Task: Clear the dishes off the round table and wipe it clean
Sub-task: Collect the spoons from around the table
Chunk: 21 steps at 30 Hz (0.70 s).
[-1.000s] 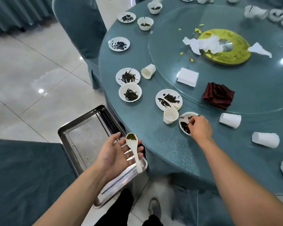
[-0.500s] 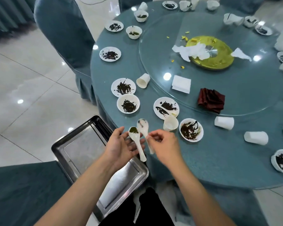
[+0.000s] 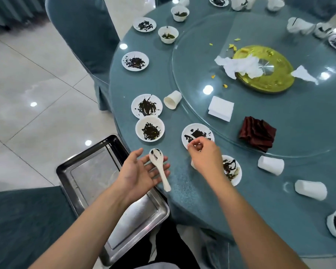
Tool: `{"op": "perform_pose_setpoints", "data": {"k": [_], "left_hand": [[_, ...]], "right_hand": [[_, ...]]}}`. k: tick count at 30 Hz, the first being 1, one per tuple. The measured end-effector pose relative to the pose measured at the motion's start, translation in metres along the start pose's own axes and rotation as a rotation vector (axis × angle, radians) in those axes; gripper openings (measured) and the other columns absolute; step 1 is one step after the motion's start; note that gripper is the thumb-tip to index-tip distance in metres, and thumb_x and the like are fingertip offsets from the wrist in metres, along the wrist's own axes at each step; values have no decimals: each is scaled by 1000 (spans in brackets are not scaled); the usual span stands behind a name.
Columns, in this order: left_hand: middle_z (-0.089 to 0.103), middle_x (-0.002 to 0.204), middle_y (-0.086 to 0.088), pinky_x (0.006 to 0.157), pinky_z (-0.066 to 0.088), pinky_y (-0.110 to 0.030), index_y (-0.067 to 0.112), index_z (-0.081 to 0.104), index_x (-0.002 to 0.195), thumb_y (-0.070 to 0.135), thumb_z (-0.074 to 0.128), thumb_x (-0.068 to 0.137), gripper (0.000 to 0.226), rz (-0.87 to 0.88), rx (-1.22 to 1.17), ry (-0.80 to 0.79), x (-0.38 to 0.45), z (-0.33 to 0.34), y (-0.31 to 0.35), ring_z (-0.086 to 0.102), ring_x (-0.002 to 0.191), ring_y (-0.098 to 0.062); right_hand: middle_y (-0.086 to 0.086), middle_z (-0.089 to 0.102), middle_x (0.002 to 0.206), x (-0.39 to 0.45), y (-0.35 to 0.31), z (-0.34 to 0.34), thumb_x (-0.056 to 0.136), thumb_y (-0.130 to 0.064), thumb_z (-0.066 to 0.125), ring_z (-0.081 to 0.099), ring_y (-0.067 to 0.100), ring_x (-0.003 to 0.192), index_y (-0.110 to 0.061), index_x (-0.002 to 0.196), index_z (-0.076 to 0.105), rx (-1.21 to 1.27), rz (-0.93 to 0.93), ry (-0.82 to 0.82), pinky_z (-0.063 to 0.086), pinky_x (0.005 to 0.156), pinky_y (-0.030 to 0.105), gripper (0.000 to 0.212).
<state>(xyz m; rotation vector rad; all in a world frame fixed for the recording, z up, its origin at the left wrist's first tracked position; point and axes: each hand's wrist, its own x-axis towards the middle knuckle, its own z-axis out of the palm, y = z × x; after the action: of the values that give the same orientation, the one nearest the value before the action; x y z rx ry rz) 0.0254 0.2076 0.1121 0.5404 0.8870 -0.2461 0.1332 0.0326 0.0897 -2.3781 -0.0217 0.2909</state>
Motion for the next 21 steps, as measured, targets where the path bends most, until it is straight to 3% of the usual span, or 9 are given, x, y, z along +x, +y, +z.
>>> {"op": "perform_pose_setpoints", "data": {"k": [7, 12, 18, 21], "left_hand": [[60, 135, -29, 98, 52, -54, -6, 46, 142, 41, 42, 101, 63, 11, -38, 24, 3, 2, -3, 63, 108, -41], [60, 135, -28, 89, 58, -50, -6, 50, 141, 41, 41, 101, 62, 22, -69, 61, 3, -6, -3, 64, 107, -41], [60, 135, -28, 93, 55, -51, -6, 53, 138, 42, 40, 101, 62, 41, -86, 87, 1, -20, -1, 61, 115, -43], [60, 134, -29, 96, 53, -53, -6, 53, 138, 41, 40, 102, 61, 51, -105, 94, 0, -22, 1, 61, 112, -43]], "right_hand": [[6, 73, 102, 96, 31, 12, 86, -23, 66, 65, 32, 100, -21, 95, 69, -462, -81, -142, 48, 79, 34, 10], [8, 72, 104, 118, 42, 35, 85, -25, 68, 66, 31, 100, -18, 98, 68, -656, -114, -228, 45, 74, 31, 15], [10, 72, 102, 121, 50, 44, 89, -10, 56, 67, 33, 96, -17, 102, 67, -764, -177, -177, 41, 70, 32, 18], [13, 72, 101, 119, 51, 41, 91, -10, 53, 66, 36, 96, -19, 99, 70, -664, -131, -133, 44, 71, 34, 21]]}}
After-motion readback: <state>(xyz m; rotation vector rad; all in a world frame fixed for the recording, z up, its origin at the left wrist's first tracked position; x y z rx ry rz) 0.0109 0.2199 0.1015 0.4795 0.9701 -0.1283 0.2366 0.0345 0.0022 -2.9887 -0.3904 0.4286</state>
